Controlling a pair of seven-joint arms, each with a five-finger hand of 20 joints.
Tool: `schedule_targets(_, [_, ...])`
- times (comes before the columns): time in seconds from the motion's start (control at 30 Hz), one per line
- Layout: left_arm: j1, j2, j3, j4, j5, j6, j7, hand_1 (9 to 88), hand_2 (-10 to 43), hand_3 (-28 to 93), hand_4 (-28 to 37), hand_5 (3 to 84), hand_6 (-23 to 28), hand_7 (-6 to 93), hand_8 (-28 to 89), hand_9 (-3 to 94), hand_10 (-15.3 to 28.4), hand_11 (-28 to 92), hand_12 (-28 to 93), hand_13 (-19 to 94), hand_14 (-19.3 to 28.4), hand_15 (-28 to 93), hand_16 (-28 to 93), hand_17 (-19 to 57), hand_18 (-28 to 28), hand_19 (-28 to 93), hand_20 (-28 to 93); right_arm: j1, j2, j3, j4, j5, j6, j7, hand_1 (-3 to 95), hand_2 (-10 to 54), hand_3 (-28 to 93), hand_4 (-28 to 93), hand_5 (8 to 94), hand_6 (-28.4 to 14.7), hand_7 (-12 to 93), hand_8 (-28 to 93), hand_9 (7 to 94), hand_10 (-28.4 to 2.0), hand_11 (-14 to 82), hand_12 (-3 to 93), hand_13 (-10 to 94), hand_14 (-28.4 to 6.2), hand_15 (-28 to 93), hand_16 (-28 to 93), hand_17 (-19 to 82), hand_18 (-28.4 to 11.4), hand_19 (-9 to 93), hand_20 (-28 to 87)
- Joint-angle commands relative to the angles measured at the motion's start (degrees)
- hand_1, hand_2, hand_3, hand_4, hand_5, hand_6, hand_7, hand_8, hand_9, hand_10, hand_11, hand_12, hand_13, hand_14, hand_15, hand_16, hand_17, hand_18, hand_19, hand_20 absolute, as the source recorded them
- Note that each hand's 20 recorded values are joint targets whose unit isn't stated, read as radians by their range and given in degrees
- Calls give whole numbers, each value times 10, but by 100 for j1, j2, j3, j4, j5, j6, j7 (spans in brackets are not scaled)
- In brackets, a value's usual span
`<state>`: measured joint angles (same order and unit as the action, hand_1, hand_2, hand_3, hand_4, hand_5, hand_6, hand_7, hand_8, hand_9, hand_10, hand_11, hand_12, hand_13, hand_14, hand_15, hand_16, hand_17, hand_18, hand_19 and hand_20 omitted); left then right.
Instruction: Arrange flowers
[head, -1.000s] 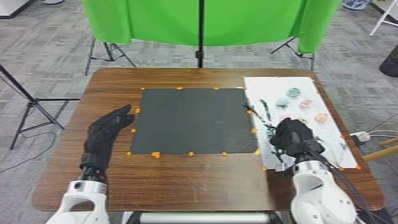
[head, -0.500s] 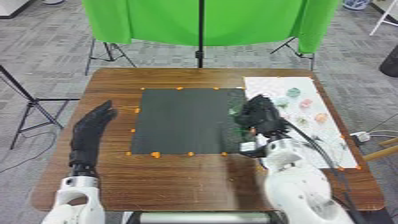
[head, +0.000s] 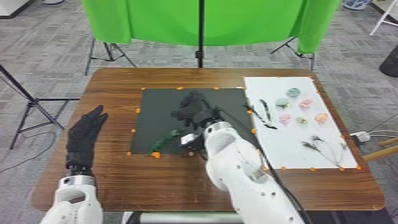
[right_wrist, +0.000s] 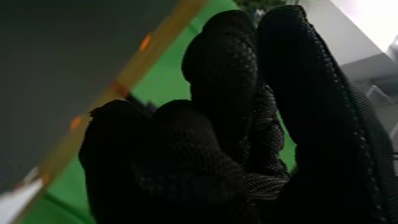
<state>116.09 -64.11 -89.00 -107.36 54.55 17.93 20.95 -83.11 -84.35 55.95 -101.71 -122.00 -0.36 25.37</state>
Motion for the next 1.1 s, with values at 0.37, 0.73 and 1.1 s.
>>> schedule_targets(0.37, [34,-69,75,-78,-26,-26,-11,167,48,668,-283,472,34,94,-61,428,130,150,132,313,125,87,9,87,97,22,200,-70,370,-137,-470,-1813,-1883,-750,372,20,650,43,779,-32,360,108,889,-121,432,251,937,-21,615,258,726,-73,932,492])
schedule_targets(0.73, [73,-139,118,-90,-45,-57,-4,168,47,664,-283,471,34,94,-61,427,129,152,135,316,127,88,11,85,98,24,201,27,347,-4,-220,-1808,-2997,-583,212,174,681,48,774,-17,149,-82,899,-145,411,265,937,-41,611,288,703,-105,932,547])
schedule_targets(1.1, [21,-185,190,-51,-43,-125,-29,170,45,666,-283,471,33,95,-61,427,131,156,137,319,130,90,14,84,98,24,200,199,112,84,308,-2216,-3046,-707,200,178,682,63,709,-3,129,-85,899,-146,415,268,937,-42,617,287,701,-110,932,558])
